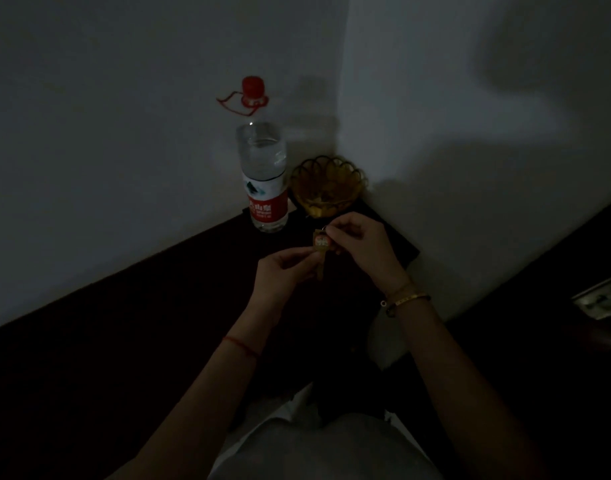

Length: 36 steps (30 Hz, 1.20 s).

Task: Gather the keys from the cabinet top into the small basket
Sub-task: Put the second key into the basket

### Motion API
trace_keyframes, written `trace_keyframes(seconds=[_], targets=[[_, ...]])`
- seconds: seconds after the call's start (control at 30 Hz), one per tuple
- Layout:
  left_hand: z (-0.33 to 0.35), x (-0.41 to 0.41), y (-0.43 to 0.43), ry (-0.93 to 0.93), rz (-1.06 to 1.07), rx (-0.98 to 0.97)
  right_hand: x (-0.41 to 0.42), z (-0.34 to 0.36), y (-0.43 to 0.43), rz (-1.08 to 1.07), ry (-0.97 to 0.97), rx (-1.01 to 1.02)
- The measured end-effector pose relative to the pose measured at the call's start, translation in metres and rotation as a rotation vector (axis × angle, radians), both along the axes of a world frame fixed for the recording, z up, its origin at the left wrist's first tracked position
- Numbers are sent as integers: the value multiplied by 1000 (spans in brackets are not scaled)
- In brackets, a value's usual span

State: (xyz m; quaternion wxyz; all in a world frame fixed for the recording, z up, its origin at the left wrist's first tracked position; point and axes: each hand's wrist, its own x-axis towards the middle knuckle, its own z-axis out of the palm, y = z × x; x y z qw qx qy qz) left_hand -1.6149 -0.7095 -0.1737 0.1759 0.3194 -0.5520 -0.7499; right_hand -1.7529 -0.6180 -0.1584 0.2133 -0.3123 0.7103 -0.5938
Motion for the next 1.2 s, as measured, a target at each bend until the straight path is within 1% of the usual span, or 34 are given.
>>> trace_keyframes(seconds=[0.17, 0.33, 0.53, 0.77, 0.87, 0.97, 1.03, 1.2], targets=[[6, -52, 15, 7, 48, -48, -49, 8, 11, 44, 34, 11], [7, -89, 25, -11, 81, -44, -87, 9, 17, 61, 32, 29], [3, -113, 18, -40, 117, -31, -113, 5, 7, 75, 8, 42], [6, -131, -14, -64, 131, -86, -133, 11, -33, 69, 8, 81], [9, -147, -30, -88, 172, -153, -150, 15, -57, 46, 53, 110], [9, -164, -44, -135, 219, -273, -166, 16, -81, 21, 97, 144], [7, -173, -51, -177, 222, -362, -176, 13, -95, -6, 126, 186], [-2, -186, -61, -243, 202, -515, -197, -4, -120, -5, 169, 305]])
